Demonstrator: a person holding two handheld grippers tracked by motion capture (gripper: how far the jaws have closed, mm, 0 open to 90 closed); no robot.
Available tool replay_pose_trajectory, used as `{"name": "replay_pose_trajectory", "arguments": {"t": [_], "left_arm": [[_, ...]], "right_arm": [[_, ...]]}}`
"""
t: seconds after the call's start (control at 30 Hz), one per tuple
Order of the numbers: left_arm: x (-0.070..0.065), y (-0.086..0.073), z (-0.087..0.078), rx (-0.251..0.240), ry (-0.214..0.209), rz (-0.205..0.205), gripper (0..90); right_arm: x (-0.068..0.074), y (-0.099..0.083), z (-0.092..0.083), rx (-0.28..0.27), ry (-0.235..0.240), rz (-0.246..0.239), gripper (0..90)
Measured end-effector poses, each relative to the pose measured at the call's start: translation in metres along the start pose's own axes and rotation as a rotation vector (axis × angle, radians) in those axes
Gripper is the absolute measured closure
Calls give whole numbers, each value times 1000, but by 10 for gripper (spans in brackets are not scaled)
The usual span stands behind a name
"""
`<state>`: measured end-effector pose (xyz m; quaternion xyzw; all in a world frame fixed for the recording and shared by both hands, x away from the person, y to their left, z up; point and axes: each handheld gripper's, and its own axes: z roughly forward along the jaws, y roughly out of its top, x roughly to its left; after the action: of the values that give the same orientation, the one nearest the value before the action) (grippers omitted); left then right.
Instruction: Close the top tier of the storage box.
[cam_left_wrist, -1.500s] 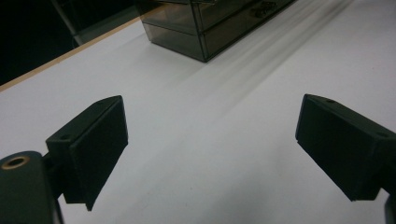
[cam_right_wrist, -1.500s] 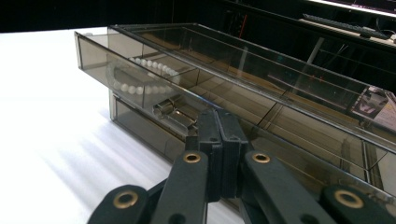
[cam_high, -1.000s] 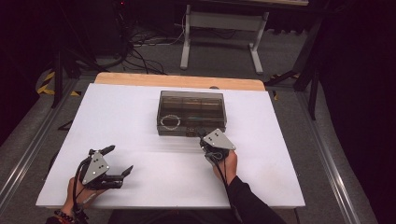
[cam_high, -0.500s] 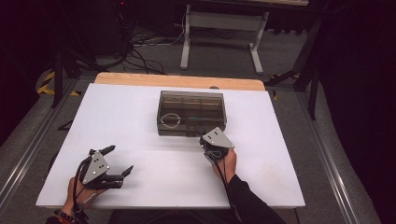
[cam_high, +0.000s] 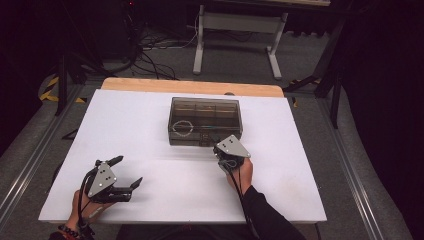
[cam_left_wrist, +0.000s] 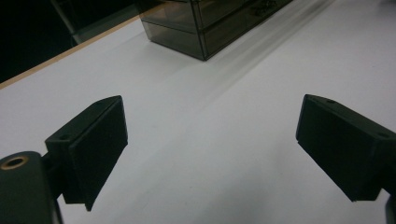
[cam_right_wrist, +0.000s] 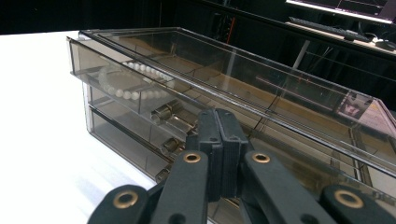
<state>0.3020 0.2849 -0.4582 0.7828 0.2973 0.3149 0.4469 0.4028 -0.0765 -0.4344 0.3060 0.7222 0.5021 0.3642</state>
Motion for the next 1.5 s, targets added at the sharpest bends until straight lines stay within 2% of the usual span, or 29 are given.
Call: {"name": "replay_pose_trajectory", "arguments": {"t": [0.63, 1.5], "left_arm": [[1, 1, 1, 3, -7, 4, 97], [-1, 1, 3, 18, -16, 12, 96]], "right_arm": [[-3, -2, 6, 7, -8, 19, 900], [-5, -3, 11, 16, -18, 2, 900]]}}
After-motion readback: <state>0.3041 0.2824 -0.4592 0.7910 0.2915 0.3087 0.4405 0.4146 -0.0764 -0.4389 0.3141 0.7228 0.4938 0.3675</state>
